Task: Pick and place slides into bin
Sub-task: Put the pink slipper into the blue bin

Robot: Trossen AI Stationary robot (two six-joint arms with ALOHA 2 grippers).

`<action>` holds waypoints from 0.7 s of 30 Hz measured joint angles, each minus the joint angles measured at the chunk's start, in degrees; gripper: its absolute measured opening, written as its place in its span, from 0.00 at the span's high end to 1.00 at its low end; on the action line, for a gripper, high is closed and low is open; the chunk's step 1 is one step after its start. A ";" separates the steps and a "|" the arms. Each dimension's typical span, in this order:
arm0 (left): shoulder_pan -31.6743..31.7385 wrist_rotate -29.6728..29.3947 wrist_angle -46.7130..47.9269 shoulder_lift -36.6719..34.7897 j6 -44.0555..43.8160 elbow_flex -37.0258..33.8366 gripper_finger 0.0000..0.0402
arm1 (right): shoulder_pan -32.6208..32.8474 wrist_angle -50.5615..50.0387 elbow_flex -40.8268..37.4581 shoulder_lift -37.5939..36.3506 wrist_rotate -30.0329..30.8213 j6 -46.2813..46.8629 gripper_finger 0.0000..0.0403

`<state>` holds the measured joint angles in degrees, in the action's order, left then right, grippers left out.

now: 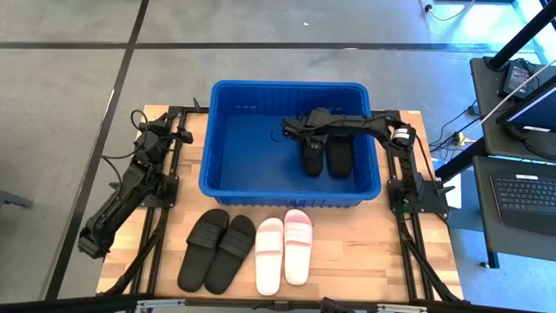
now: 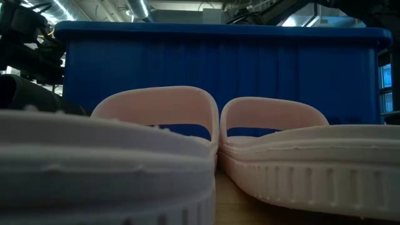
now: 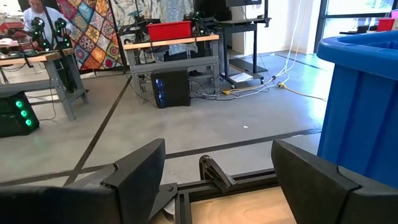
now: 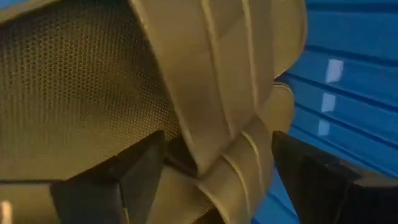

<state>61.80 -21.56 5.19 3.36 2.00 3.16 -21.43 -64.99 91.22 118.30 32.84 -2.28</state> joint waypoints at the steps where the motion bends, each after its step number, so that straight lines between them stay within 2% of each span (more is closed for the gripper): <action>1: 0.00 0.00 0.00 0.00 0.00 0.00 0.28 | 0.00 -0.33 0.58 0.00 -0.16 -0.31 0.27; 9: 0.00 0.00 0.00 0.01 -0.03 0.00 0.28 | -0.04 -3.82 7.15 0.00 -13.60 -2.52 0.27; 18: 0.01 0.00 0.00 0.01 -0.35 0.00 0.28 | 0.56 -11.17 18.98 0.00 -14.23 -3.20 0.27; 21: 0.00 0.00 0.00 0.00 -0.35 0.00 0.28 | 1.11 -11.07 23.42 -0.02 -16.53 -4.10 0.27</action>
<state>61.80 -21.56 5.19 3.36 1.65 3.16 -20.32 -76.06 114.64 118.28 16.31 -6.38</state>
